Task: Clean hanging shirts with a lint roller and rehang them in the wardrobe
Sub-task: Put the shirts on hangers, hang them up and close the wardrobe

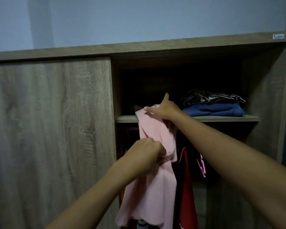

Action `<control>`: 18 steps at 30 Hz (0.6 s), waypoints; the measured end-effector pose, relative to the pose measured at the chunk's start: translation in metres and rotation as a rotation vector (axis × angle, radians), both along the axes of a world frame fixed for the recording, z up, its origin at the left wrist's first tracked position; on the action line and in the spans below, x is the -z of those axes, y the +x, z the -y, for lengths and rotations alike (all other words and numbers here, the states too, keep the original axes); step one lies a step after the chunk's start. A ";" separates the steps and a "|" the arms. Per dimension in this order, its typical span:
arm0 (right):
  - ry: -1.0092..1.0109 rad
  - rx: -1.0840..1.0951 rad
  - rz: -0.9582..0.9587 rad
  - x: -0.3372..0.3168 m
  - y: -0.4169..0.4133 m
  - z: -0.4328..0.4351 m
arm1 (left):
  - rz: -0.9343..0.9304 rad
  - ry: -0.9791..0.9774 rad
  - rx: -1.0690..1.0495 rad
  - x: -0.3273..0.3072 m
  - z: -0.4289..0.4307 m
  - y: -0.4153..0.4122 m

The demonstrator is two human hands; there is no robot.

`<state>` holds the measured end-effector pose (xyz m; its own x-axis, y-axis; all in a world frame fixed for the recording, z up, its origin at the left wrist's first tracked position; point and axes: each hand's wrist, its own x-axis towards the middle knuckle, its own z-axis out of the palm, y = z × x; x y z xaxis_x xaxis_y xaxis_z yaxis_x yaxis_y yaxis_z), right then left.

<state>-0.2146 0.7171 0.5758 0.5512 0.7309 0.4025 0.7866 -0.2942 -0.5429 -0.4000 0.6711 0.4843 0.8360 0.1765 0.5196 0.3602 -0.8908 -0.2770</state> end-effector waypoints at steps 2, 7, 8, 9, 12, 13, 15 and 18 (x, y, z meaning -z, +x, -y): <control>-0.096 -0.009 0.072 0.004 -0.005 0.010 | -0.008 -0.029 0.074 0.008 0.016 -0.003; 0.016 -0.002 0.230 0.030 0.000 0.030 | 0.056 -0.221 0.118 0.013 0.018 -0.007; 0.101 -0.030 0.203 0.033 0.004 0.033 | 0.107 -0.301 0.090 0.012 0.009 -0.009; 0.170 -0.066 0.178 0.035 0.009 0.036 | 0.183 -0.367 0.056 0.010 0.000 -0.011; 0.342 -0.148 0.140 0.043 0.016 0.059 | 0.518 -0.565 -0.064 0.001 -0.034 -0.018; 0.390 -0.178 0.136 0.047 0.016 0.068 | 0.628 -0.708 -0.097 -0.002 -0.045 -0.020; 0.470 -0.228 0.146 0.057 0.020 0.085 | 0.772 -1.146 -0.107 -0.007 -0.064 -0.022; 0.498 -0.267 0.194 0.074 0.023 0.105 | 0.861 -1.749 0.098 -0.005 -0.084 -0.022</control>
